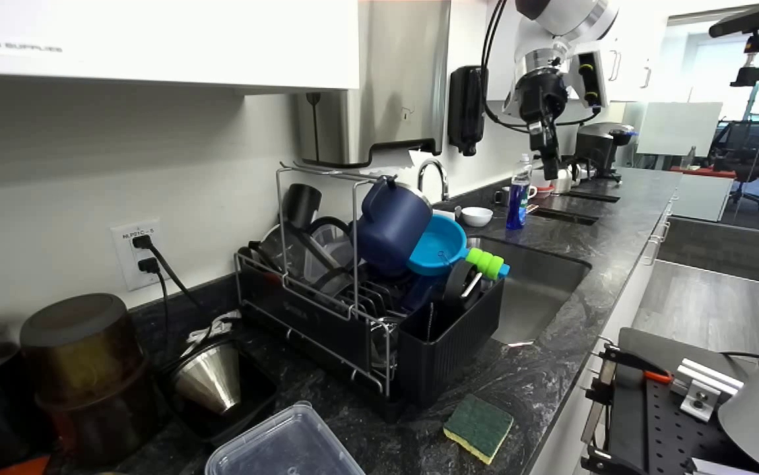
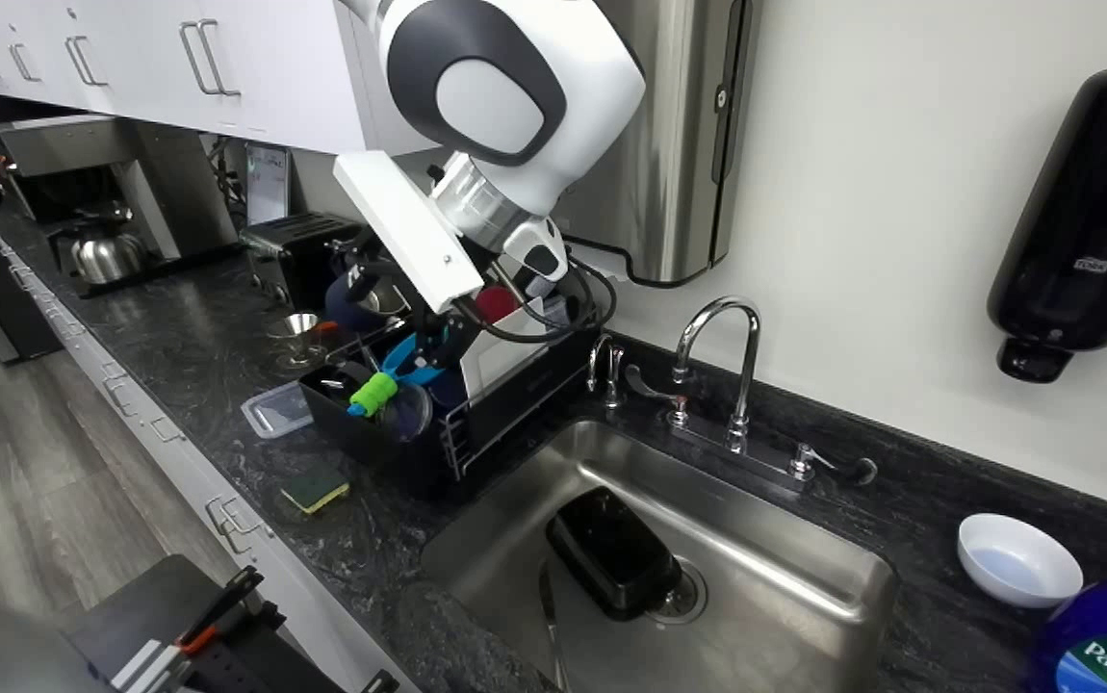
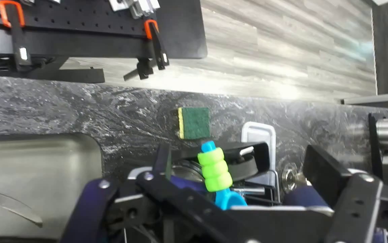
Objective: Hang the blue mug in the sink on the washing rack.
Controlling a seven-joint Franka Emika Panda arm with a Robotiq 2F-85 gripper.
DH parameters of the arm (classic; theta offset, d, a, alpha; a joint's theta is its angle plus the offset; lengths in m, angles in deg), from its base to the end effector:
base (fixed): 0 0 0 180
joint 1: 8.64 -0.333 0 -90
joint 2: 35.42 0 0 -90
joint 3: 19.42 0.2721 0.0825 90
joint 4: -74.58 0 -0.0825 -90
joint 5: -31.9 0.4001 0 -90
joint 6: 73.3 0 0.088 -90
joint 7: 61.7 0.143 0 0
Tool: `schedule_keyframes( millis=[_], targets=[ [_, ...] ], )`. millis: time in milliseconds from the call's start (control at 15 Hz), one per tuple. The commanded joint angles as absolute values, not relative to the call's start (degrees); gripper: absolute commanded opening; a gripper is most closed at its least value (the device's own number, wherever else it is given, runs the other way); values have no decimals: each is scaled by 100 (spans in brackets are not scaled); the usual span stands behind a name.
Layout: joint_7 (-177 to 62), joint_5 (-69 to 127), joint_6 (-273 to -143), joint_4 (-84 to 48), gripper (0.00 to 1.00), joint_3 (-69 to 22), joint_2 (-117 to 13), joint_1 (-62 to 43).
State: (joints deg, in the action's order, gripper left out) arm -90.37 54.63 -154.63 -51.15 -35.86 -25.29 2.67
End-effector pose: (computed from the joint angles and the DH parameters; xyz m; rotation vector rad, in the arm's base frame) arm 0.4061 -0.1455 0.3599 -2.4345 0.0339 0.4071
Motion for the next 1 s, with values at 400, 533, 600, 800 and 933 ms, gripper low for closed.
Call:
schedule_keyframes(
  millis=[400,533,600,800,933],
  targets=[
    [-11088,3719,-15243,-5887,100,-3810,-2320,383],
    [-11214,3682,-15421,-6039,100,-3857,-2249,433],
    [-11090,3911,-15533,-6120,100,-3895,-2206,483],
    [-11033,3903,-15351,-5958,100,-3890,-2390,472],
    [-11034,3902,-15350,-5956,100,-3887,-2392,469]
  ],
)
